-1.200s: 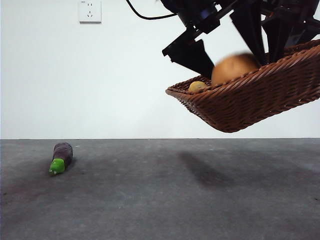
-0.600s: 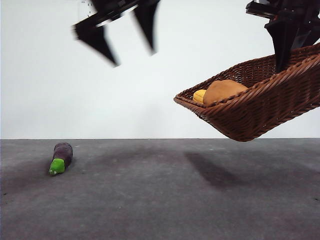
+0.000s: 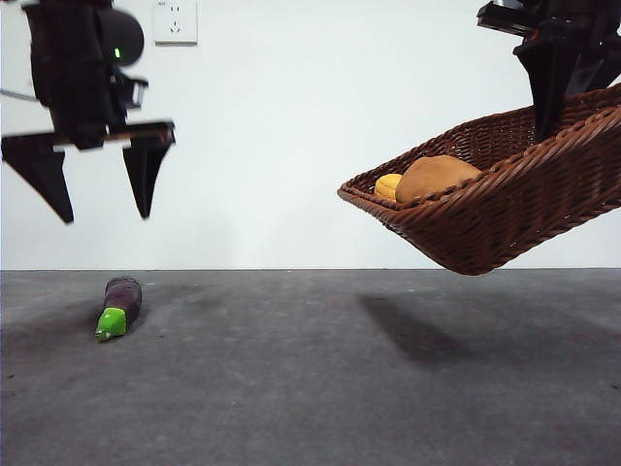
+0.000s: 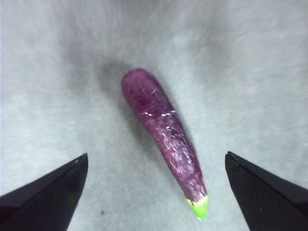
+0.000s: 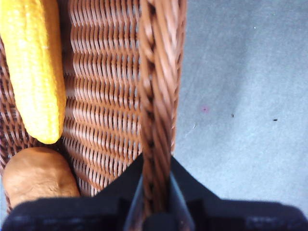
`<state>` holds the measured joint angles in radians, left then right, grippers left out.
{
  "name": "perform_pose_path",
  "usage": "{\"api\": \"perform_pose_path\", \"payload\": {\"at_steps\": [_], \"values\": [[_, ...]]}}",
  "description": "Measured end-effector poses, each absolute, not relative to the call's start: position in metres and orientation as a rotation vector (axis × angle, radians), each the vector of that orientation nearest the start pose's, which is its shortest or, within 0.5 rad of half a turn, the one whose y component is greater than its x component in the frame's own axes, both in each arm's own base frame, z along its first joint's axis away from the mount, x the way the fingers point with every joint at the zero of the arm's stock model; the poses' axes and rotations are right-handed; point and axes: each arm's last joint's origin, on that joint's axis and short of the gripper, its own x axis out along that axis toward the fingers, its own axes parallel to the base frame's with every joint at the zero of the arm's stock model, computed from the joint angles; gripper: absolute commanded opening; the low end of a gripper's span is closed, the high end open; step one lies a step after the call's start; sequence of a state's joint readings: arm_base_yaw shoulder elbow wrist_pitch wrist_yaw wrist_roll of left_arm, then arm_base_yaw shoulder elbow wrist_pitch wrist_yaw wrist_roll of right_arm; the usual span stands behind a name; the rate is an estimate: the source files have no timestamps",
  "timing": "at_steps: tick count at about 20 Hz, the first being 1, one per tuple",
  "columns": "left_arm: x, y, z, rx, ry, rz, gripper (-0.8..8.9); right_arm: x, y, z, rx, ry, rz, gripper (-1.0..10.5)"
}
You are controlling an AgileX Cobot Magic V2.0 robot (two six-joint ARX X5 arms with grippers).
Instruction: Help me put the vegetables on the table into the basket
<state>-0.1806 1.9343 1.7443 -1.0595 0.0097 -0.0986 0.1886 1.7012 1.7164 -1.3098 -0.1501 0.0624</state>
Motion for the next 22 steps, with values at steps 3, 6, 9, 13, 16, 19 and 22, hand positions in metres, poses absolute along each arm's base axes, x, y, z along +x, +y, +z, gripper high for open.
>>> {"api": "perform_pose_path", "payload": {"at_steps": [3,6,9,13,16,19,22], "values": [[0.403,-0.074,0.247,0.024,1.276,-0.102,4.80,0.318,0.065,0.336,0.028,1.309,0.249,-0.1],[0.416,-0.078,0.219,0.026,1.313,-0.098,4.80,0.318,0.065,0.336,0.024,1.314,0.251,-0.1],[0.423,-0.079,0.195,0.028,1.363,-0.089,4.71,0.318,0.065,0.336,0.022,1.314,0.253,-0.1],[0.427,-0.080,0.181,0.030,1.380,-0.085,2.83,0.318,0.065,0.336,0.022,1.313,0.253,-0.1],[0.429,-0.081,0.182,0.025,1.357,-0.087,-0.13,0.318,0.065,0.336,0.020,1.309,0.255,-0.1],[0.430,-0.081,0.182,0.035,1.346,-0.096,-0.13,0.318,0.065,0.336,0.019,1.309,0.256,-0.1],[0.428,-0.083,0.191,0.008,1.333,-0.184,-0.13,0.318,0.065,0.336,0.019,1.303,0.256,-0.1]]}}
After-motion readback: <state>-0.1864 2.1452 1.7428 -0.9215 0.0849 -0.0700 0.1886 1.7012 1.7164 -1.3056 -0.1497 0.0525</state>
